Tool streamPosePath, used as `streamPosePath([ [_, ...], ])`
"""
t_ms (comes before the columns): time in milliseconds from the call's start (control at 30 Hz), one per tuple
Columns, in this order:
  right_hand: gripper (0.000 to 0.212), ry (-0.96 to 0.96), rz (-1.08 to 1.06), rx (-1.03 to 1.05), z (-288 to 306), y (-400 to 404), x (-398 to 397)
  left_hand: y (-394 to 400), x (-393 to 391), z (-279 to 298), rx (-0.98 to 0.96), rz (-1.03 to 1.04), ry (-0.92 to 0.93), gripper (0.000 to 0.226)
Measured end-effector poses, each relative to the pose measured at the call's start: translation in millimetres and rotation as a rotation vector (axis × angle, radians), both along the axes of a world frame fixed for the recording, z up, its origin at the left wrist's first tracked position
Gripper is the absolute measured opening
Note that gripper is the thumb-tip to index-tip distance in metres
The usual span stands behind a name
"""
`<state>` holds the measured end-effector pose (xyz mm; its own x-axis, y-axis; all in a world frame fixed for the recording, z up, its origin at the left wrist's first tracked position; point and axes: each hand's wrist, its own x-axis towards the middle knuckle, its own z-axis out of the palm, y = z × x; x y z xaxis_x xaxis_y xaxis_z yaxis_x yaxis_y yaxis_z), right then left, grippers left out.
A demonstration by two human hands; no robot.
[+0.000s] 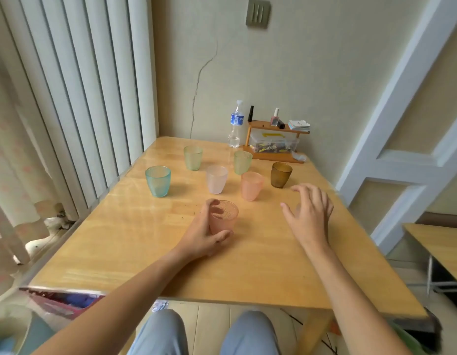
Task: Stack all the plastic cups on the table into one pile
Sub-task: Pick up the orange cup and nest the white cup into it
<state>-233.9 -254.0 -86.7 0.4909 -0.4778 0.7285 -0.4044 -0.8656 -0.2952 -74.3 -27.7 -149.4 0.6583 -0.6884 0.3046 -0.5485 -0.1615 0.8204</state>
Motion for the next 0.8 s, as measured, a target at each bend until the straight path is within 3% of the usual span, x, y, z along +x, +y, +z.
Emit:
streamPosePath([
  [133,0.069,0.303,-0.212,0.247,3.0,-23.4,-5.6,0.3,-4.9,3.6,0.009,0.001,-0.007,0.091],
  [267,0.069,0.535,-0.172,0.45,8.0,-24.3,-3.8,1.0,-7.3,7.5,0.023,0.002,0.003,0.089],
  [367,0.066,0.422,-0.071,0.479,18.5,-11.8,1.6,2.0,-6.8,8.6,0.026,0.005,0.018,0.089],
  [567,0.061,0.171,0.361,0.37,59.8,52.1,30.6,0.9,-4.7,10.1,0.001,0.003,0.03,0.09],
  [800,0.063,0.337,0.518,0.34,64.6,92.6,68.9,1.7,-4.3,15.1,-0.028,-0.024,0.042,0.088],
])
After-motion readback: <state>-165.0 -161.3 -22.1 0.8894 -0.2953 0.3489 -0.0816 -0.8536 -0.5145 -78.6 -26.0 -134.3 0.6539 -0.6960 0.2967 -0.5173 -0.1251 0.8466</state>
